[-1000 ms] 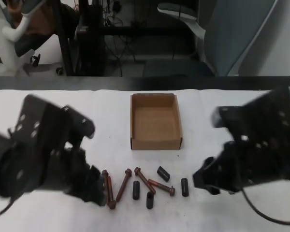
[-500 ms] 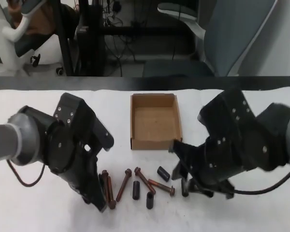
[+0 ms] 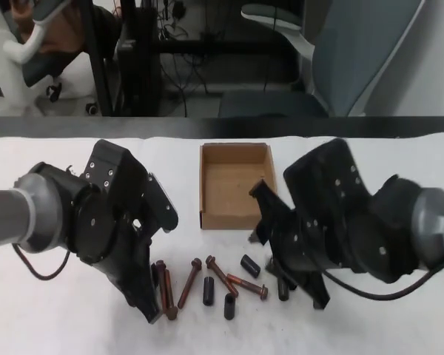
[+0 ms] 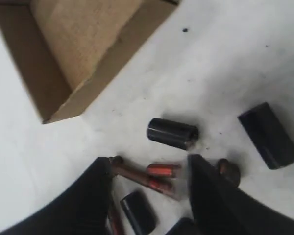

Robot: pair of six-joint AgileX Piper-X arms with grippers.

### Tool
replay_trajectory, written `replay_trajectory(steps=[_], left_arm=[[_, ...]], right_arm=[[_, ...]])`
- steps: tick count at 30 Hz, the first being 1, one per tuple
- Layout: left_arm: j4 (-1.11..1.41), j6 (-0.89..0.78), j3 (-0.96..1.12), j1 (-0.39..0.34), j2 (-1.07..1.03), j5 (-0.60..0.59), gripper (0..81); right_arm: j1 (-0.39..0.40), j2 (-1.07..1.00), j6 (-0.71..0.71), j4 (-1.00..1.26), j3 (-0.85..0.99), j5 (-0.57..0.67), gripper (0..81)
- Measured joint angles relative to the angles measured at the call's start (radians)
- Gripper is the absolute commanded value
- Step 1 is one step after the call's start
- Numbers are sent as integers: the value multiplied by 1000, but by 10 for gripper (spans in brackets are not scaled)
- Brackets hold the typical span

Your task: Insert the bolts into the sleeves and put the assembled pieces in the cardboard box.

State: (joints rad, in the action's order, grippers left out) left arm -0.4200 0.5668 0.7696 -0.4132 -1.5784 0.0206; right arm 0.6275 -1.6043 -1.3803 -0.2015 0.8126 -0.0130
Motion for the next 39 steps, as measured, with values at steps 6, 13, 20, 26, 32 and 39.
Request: replay_trajectory(steps=[6, 13, 20, 26, 32, 39], left_arm=[[8, -13, 2, 0, -46, -21, 503], [8, -50, 14, 0, -76, -29, 374], [7, -94, 14, -4, -82, -47, 17], [-1, -151, 18, -4, -83, -45, 17], [-8, -189, 18, -4, -83, -49, 17], [-20, -212, 18, -4, -80, -53, 17]], right_arm=[[0, -69, -71, 11, 6, 59, 462], [5, -77, -156, 14, 9, 63, 462], [45, -88, -257, 3, 11, 156, 462], [67, -87, -288, -131, 27, 151, 462], [68, -73, -279, -263, 77, 37, 462], [68, -78, -301, -272, 79, 13, 462]])
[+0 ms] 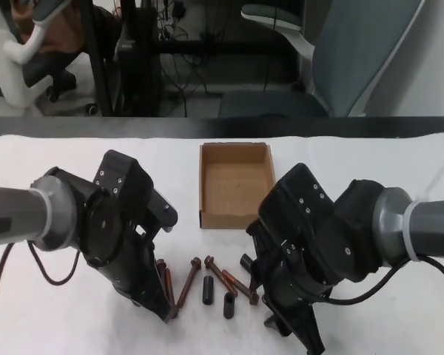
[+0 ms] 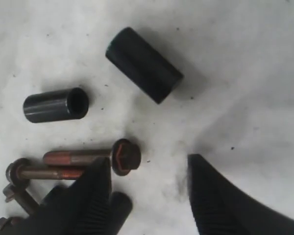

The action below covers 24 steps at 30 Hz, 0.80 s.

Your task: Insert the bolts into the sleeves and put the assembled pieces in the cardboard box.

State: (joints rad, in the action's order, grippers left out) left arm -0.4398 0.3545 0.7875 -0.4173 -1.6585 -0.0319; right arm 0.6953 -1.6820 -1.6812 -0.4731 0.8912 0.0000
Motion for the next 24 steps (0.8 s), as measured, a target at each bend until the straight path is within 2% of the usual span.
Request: replay_trajectory(steps=[13, 24], left_arm=[[-63, -86, 5, 2, 6, -30, 17], [-106, -95, 6, 2, 15, -39, 17]], right_arm=[[0, -26, -122, -7, 18, -27, 462], [0, -176, -157, -26, 209, -19, 462]])
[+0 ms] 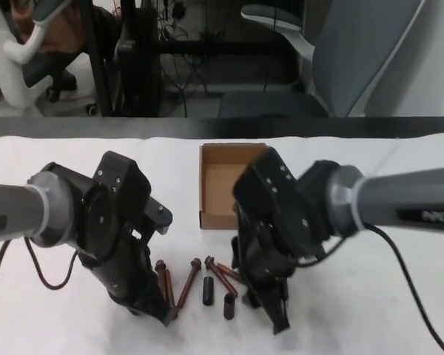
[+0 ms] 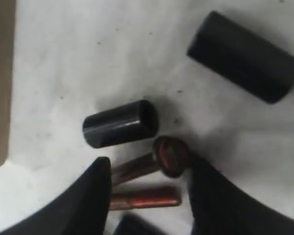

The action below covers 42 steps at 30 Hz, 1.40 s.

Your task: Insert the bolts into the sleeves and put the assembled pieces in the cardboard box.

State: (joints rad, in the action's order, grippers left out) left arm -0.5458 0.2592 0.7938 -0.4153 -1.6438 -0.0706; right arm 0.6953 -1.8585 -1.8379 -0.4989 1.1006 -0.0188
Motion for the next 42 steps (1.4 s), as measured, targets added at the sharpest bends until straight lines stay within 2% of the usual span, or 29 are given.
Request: replay_trajectory(steps=[13, 15, 18, 19, 25, 28, 29, 30, 34, 37, 42], left_arm=[[-70, 0, -20, 0, 75, -5, 17], [-70, 0, -21, 0, 105, -5, 17], [-70, 0, -21, 0, 151, -5, 17], [-70, 0, -21, 0, 161, -5, 17], [-139, -5, -23, 0, 222, -5, 17], [-151, -8, -23, 0, 252, -5, 17], [-151, -11, -23, 0, 260, -8, 17], [-151, -16, -23, 0, 268, -21, 17], [-141, -56, -26, 0, 290, -130, 17], [-82, -104, -44, 0, 319, -229, 17], [53, -158, -106, 0, 430, -260, 17]], right_arm=[[-7, -28, -4, -177, 67, -11, 458], [-15, -29, -4, -181, 68, -11, 410], [-26, -32, -2, -184, 73, -7, 265], [-29, -32, -2, -184, 74, -7, 241], [-42, -38, 11, -185, 77, -11, 232], [-44, -40, 29, -181, 79, -5, 84], [-44, -40, 49, -179, 79, -5, 10], [-44, -40, 74, -174, 79, -5, 1], [-46, -40, 253, -136, 79, -22, 6], [-49, -40, 442, -91, 73, -35, 6], [-49, -16, 819, -57, 60, -75, 6]])
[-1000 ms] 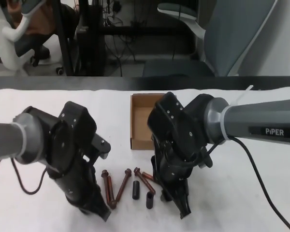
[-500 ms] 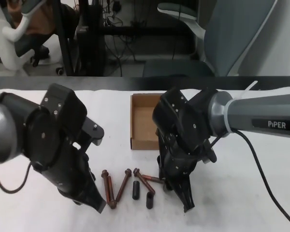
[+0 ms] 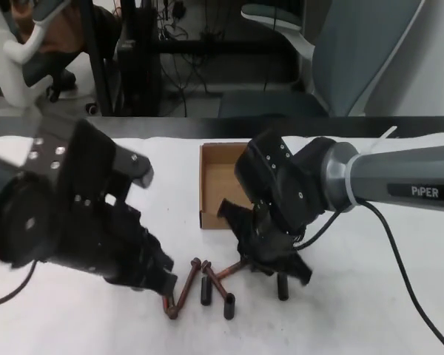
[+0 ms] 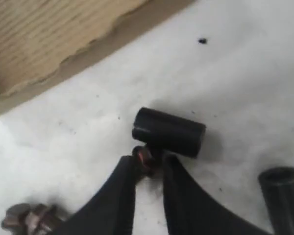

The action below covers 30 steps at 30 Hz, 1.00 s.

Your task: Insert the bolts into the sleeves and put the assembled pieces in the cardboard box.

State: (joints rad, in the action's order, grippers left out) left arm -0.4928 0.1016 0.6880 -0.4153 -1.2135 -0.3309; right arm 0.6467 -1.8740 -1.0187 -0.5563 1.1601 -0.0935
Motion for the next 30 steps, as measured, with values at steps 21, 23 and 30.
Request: replay_trajectory(steps=[21, 23, 30], left_arm=[[867, -199, -377, -2, 154, 13, 17], [874, -202, -377, -2, 154, 23, 17], [860, -202, -377, -2, 155, 37, 17]], right_arm=[[0, 333, 611, 41, -9, 26, 603], [0, 313, 518, 43, -9, 55, 700], [0, 297, 342, 60, -9, 87, 386]])
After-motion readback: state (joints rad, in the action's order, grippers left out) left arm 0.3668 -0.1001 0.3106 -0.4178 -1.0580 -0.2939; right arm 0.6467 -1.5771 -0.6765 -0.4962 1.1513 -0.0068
